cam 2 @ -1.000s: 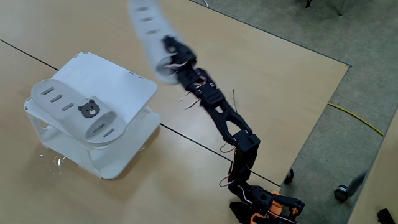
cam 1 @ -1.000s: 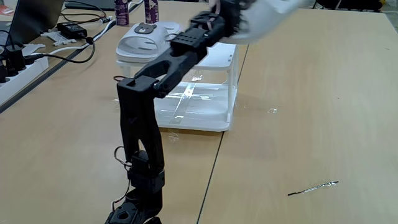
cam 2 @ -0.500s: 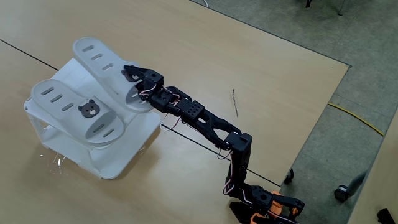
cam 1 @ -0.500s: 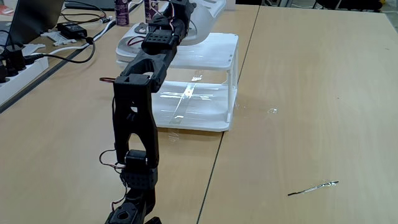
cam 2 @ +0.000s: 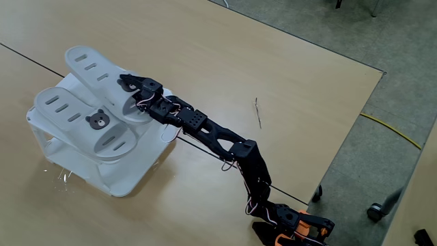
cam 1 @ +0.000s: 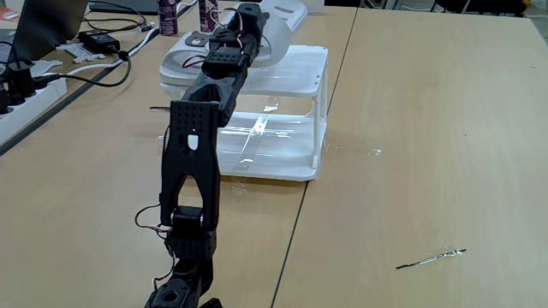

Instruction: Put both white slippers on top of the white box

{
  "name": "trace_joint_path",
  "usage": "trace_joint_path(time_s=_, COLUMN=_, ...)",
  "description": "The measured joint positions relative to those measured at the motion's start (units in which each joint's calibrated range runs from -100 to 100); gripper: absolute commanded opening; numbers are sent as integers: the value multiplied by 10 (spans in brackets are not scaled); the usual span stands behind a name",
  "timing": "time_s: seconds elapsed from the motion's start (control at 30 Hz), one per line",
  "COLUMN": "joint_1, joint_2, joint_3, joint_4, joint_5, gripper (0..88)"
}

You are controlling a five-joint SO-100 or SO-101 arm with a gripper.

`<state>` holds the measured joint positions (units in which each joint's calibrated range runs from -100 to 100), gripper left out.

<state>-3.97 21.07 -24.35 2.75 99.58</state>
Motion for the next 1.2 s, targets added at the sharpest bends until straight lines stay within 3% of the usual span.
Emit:
trace_joint_path(time_s=0.33, joint_1=5, joint_2=71, joint_3=-83, joint_4=0, joint_5=0, gripper=17)
trace_joint_path(time_s=0.47, joint_1=8, joint_2=73, joint_3=-83, joint_4=0, joint_5=0, gripper=153)
trace_joint_path(time_s=0.67, joint_1=25, joint_2=73, joint_3=-82, joint_4=0, joint_5=0, gripper=164)
trace_joint_path(time_s=1.03, joint_1=31, joint_2=60, joint_3=15, joint_4=-2, joint_5=0, gripper=171)
trace_joint_path(time_s=1.2, joint_1=31, joint_2=-5, joint_3=102, joint_4=-2, joint_5=0, gripper=266)
